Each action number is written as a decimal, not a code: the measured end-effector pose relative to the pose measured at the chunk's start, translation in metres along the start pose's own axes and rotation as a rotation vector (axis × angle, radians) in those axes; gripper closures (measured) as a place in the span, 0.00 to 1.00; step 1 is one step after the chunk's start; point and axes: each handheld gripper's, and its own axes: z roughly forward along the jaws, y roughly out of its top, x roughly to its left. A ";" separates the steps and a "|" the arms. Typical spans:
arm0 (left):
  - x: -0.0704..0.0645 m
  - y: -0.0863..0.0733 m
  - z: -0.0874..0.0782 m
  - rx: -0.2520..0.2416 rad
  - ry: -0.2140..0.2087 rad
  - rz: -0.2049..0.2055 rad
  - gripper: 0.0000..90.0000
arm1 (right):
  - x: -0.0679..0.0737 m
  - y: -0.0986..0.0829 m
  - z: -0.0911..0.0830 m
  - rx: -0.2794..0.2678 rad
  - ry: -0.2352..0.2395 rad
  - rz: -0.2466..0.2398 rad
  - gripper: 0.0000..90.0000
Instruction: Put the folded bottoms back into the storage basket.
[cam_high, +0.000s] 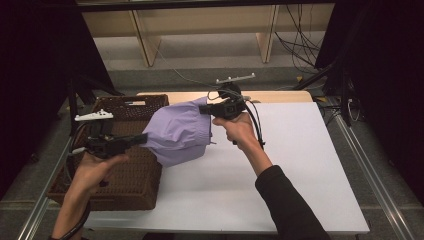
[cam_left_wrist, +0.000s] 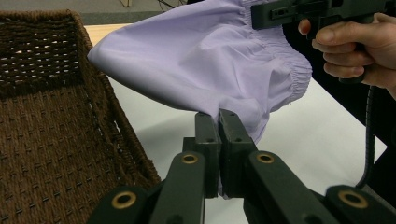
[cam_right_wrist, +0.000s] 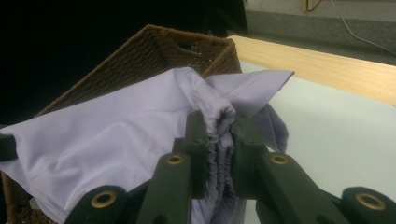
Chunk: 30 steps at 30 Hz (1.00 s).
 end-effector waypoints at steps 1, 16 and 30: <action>0.002 0.000 -0.002 -0.002 0.001 -0.002 0.97 | 0.001 0.001 0.002 0.003 -0.002 -0.004 0.89; 0.020 0.003 -0.029 -0.050 0.017 -0.031 0.97 | 0.027 0.024 0.017 0.008 0.009 -0.043 0.89; 0.039 0.001 -0.051 -0.077 0.038 -0.067 0.97 | 0.050 0.042 0.030 0.012 0.020 -0.075 0.89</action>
